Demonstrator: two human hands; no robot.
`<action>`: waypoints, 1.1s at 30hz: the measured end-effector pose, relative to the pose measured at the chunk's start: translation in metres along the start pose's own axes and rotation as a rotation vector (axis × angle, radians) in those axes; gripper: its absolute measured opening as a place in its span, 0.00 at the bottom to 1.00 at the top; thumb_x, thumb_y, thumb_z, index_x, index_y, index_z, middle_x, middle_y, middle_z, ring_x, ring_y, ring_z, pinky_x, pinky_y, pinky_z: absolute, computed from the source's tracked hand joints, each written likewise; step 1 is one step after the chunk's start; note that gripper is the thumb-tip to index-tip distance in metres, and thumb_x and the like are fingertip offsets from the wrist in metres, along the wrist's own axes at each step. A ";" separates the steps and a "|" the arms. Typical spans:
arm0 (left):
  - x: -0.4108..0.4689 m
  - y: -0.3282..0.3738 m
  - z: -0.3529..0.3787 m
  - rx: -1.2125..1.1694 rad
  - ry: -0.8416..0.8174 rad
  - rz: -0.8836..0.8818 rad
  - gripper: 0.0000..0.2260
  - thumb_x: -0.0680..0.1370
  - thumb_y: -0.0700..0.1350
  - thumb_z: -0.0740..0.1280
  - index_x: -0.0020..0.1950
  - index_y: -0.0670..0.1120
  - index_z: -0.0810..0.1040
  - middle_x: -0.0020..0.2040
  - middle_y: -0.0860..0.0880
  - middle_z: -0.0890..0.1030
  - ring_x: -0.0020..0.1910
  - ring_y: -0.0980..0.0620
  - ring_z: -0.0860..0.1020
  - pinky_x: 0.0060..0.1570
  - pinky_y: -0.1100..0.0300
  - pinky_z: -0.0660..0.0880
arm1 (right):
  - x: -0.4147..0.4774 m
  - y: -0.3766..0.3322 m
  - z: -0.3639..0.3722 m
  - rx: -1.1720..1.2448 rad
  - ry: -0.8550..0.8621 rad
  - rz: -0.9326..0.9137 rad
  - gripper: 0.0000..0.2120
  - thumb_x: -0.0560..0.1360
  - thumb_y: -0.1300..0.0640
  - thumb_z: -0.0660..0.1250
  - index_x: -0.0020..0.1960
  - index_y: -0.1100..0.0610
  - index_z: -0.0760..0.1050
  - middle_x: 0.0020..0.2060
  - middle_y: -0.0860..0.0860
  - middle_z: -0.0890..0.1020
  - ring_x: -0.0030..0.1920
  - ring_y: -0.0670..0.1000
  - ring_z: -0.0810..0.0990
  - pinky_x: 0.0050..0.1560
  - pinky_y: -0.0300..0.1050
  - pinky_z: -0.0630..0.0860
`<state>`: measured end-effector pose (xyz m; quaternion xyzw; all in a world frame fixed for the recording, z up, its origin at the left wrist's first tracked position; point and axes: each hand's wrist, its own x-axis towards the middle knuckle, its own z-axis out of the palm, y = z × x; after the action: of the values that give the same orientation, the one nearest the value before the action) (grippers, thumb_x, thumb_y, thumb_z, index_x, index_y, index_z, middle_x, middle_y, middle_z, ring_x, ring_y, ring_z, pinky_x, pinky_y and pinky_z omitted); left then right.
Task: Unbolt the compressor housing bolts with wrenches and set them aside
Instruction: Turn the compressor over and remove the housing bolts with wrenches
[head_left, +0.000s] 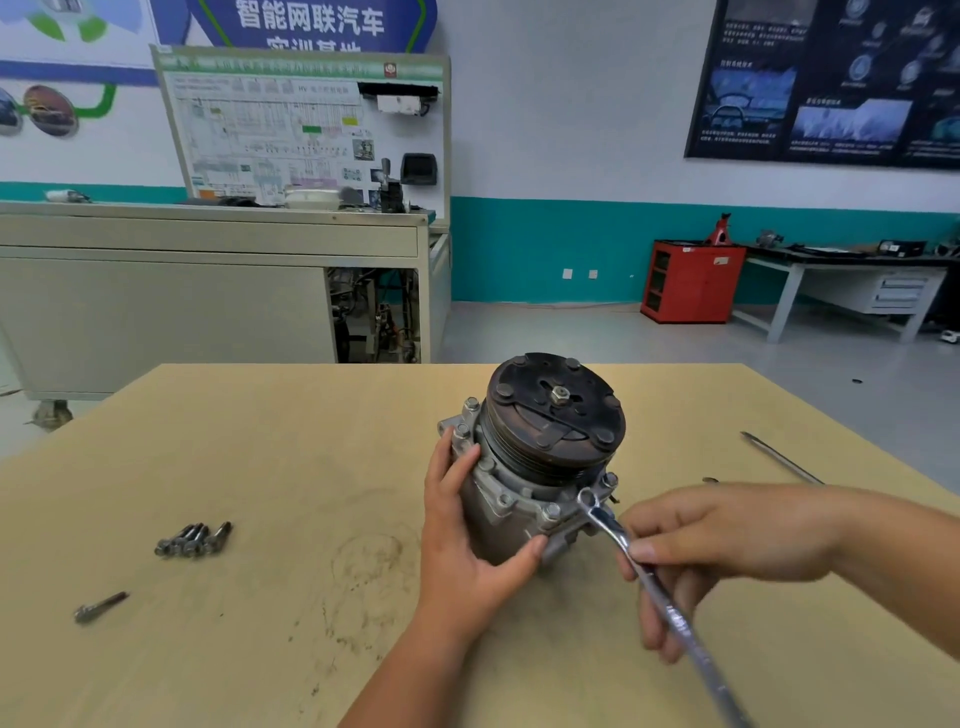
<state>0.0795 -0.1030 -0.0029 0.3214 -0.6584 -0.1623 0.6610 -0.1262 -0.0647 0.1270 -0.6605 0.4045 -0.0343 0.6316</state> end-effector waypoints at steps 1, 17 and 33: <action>0.000 0.000 0.000 0.004 0.000 0.003 0.35 0.66 0.52 0.72 0.70 0.54 0.63 0.76 0.48 0.57 0.76 0.55 0.57 0.72 0.65 0.57 | 0.004 0.003 0.009 0.100 0.034 -0.035 0.09 0.78 0.52 0.58 0.47 0.58 0.68 0.41 0.57 0.85 0.41 0.54 0.85 0.47 0.42 0.78; -0.001 -0.003 -0.002 0.028 -0.005 0.017 0.36 0.66 0.52 0.73 0.72 0.55 0.62 0.77 0.48 0.57 0.76 0.52 0.57 0.73 0.61 0.57 | 0.018 -0.006 0.057 0.510 0.341 -0.128 0.11 0.79 0.55 0.55 0.45 0.60 0.71 0.28 0.55 0.81 0.25 0.52 0.81 0.29 0.41 0.78; -0.007 0.001 0.006 0.109 -0.043 -0.024 0.44 0.61 0.61 0.76 0.72 0.61 0.57 0.77 0.44 0.50 0.78 0.48 0.51 0.74 0.50 0.58 | 0.021 -0.006 0.043 0.252 0.224 0.022 0.13 0.82 0.50 0.51 0.46 0.57 0.67 0.26 0.52 0.80 0.26 0.51 0.82 0.29 0.38 0.77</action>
<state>0.0731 -0.0991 -0.0082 0.3612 -0.6765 -0.1410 0.6261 -0.0858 -0.0428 0.1138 -0.5638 0.4721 -0.1510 0.6607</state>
